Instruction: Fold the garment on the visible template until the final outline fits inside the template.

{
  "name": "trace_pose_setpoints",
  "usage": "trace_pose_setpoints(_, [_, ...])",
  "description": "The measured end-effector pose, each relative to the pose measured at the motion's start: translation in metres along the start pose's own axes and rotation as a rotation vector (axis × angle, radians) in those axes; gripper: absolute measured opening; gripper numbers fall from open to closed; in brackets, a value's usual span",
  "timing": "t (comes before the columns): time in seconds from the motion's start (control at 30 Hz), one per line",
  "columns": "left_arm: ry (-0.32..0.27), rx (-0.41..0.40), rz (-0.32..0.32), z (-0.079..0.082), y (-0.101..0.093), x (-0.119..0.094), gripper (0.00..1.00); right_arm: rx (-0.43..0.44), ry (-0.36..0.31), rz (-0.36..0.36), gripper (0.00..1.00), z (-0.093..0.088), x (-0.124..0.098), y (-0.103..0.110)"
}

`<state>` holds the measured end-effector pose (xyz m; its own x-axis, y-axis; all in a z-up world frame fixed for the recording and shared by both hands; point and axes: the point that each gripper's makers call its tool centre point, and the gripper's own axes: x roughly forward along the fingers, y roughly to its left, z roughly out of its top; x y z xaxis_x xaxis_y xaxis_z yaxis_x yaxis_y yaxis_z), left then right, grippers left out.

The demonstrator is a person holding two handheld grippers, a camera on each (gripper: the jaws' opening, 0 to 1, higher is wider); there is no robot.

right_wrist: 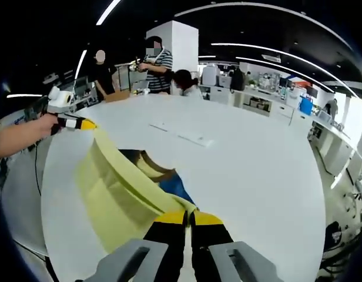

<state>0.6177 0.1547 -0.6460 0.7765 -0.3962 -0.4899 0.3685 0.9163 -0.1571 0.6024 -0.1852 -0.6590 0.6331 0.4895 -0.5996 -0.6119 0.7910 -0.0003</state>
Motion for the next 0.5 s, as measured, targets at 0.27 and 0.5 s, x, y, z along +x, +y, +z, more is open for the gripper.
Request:
trace_pose_setpoints(0.27, [0.012,-0.025,0.014,-0.002,0.008,0.019,0.00,-0.003,0.009,-0.016,0.00,0.003,0.018,-0.014])
trace_pose_setpoints(0.5, [0.032,-0.024,0.026,-0.006,0.012,0.037,0.00,-0.007,0.035,-0.025,0.00,-0.006,0.034,-0.023])
